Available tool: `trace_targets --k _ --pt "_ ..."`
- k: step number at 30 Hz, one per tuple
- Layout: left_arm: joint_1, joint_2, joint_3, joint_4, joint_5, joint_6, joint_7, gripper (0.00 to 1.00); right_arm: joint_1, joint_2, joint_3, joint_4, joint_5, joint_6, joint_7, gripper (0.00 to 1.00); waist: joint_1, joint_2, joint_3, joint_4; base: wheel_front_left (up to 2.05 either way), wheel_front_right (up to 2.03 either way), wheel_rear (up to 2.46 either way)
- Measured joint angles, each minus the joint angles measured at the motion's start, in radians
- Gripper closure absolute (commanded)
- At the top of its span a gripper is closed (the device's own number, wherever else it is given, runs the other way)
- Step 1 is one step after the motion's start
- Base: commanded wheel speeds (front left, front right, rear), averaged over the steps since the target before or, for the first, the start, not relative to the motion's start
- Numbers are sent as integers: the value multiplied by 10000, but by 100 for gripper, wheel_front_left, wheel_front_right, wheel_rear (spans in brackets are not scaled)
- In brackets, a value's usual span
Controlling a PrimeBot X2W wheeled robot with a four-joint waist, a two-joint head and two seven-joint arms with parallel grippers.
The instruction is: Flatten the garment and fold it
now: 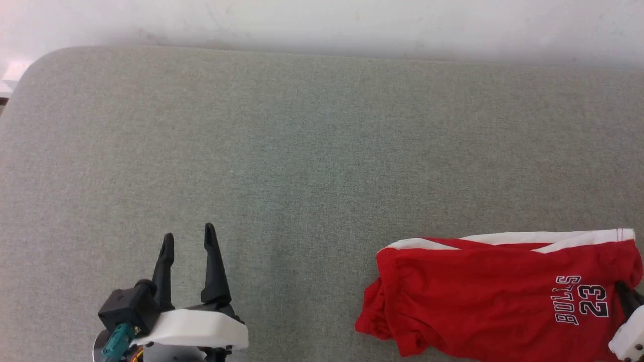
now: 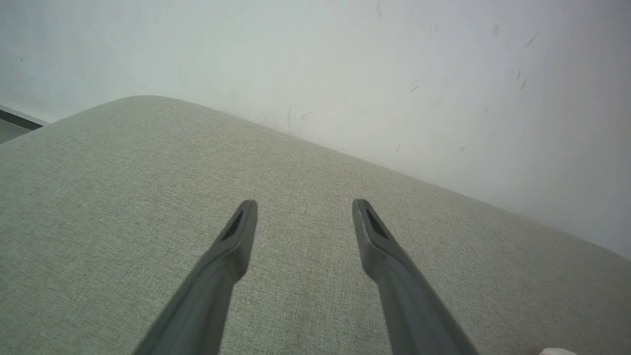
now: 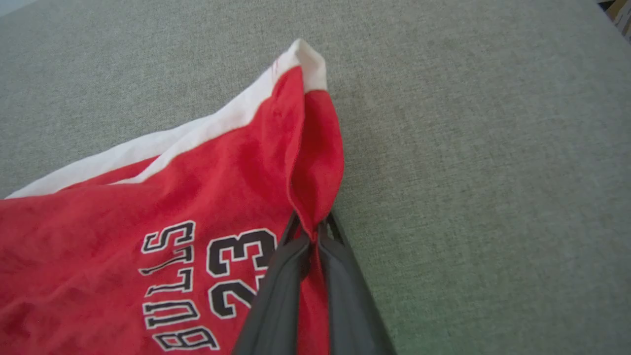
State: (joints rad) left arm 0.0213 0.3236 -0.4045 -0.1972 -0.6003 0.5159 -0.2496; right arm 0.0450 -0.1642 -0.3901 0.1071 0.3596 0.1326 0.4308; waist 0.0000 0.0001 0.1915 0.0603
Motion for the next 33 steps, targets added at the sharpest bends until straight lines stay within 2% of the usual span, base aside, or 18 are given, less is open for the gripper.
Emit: trace_targets --k 4,9,11,12,20,26,33 --pt "2 -46 48 -12 -73 42 0 0 5 100 125 -568 6 0 130 100 1 0 49 -58 0 0 0" --pt "-1 -88 59 6 -132 40 0 0 53 483 932 -1534 249 -10 558 100 1 0 76 -88 0 0 0" --pt "-3 -169 75 84 -190 31 -2 0 177 673 1795 -2320 650 -12 991 100 1 0 61 -94 0 0 0" --pt "-3 -169 75 84 -190 31 -2 0 177 673 1795 -2320 650 -12 991 100 1 0 61 -94 0 0 0" --pt "-16 -376 67 278 -267 -136 -6 0 489 867 4301 -3538 913 -12 1835 100 0 0 49 51 0 0 0" --pt "-38 -485 56 456 -328 -234 -23 0 468 1039 5657 -3440 894 -12 2000 100 1 -1 158 341 0 0 0" --pt "-45 -663 54 681 -339 -414 -50 0 352 1095 6255 -2663 771 -12 1873 100 1 0 261 611 0 0 0"
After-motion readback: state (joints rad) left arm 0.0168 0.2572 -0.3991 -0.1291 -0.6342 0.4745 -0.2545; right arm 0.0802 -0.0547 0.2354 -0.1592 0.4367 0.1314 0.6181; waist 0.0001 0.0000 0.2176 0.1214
